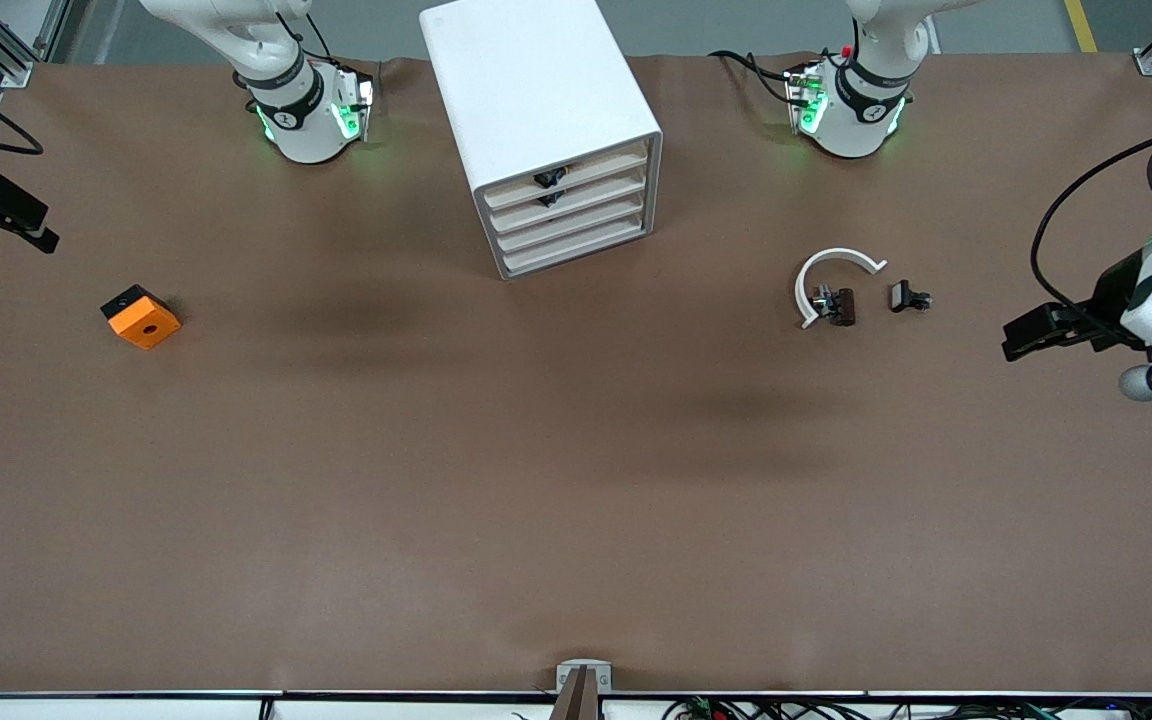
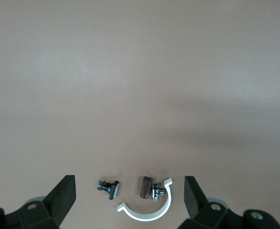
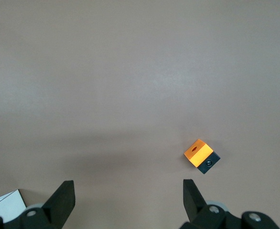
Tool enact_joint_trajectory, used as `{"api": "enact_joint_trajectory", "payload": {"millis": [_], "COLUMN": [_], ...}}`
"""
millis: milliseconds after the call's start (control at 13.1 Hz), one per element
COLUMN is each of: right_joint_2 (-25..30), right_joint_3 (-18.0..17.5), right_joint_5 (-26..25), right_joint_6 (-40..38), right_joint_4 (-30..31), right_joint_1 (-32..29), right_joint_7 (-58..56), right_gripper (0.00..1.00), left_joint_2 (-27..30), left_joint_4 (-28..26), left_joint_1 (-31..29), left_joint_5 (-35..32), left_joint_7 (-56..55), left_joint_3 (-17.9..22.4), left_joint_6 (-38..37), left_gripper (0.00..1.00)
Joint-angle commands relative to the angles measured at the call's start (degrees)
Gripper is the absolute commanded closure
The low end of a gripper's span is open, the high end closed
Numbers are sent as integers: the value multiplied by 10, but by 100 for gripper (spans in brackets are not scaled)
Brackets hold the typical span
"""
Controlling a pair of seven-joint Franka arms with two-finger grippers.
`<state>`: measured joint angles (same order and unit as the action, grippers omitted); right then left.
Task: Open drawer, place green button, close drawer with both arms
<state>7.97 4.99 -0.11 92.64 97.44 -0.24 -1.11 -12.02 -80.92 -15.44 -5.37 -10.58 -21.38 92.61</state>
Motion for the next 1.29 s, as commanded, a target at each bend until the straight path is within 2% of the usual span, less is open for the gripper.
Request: {"api": "enact_joint_trajectory", "payload": {"millis": [0, 228, 609, 1217], "right_joint_2": [-6, -5, -5, -5], "right_joint_3": [-2, -2, -3, -2], "right_joint_5": [9, 17, 16, -9], "right_joint_6": [-23, -28, -28, -21], "right_joint_4": [-14, -15, -16, -17], "right_joint_1": [-2, 0, 1, 2], "right_joint_7": [4, 7, -1, -2], "right_gripper": [0, 0, 0, 0], "left_joint_2": [20, 31, 45, 66], "left_joint_4": [-2, -3, -3, -3], "left_joint_1": [-29, -48, -49, -48], "left_joint_5": [-9, -9, -8, -8], "left_joint_7": [62, 100, 103, 108], "left_joint_3": [0, 0, 2, 13], "left_joint_6": [-15, -17, -42, -74], "left_gripper": [0, 0, 0, 0]}}
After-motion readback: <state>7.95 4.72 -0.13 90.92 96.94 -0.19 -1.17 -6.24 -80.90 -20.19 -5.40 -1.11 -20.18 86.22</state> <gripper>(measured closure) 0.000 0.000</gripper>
